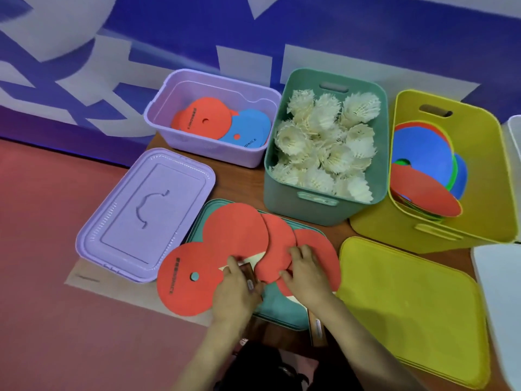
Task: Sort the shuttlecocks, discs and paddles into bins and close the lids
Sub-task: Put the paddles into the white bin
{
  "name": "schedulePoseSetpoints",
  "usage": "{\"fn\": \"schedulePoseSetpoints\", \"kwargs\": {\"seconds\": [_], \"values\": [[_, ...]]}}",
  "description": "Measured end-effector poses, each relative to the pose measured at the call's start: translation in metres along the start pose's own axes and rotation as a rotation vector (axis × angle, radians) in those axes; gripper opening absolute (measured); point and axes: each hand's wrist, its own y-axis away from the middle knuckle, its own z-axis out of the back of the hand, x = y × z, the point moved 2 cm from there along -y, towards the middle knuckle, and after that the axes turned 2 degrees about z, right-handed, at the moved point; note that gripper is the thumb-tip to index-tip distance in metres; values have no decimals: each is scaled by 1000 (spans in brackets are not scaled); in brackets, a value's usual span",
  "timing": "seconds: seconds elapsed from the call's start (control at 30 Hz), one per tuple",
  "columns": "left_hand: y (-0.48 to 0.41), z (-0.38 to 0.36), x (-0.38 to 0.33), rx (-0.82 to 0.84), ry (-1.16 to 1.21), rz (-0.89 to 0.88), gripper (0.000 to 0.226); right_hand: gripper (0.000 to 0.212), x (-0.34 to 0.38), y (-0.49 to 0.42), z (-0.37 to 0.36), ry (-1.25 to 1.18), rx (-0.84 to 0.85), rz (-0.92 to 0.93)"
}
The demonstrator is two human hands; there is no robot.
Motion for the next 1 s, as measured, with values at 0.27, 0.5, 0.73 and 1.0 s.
{"fn": "schedulePoseSetpoints", "kwargs": {"seconds": [0.27,0.5,0.73,1.0], "values": [[7,12,16,-22,376,161,52,36,-7,7,-2,-67,-59,44],[16,37,38,-128,353,100,45,22,26,13,-13,-145,-22,285],[25,46,67,-337,312,95,35,30,67,15,-57,-905,381,-234],[33,17,82,-322,362,151,42,31,86,24,-63,-1566,321,-706]]}}
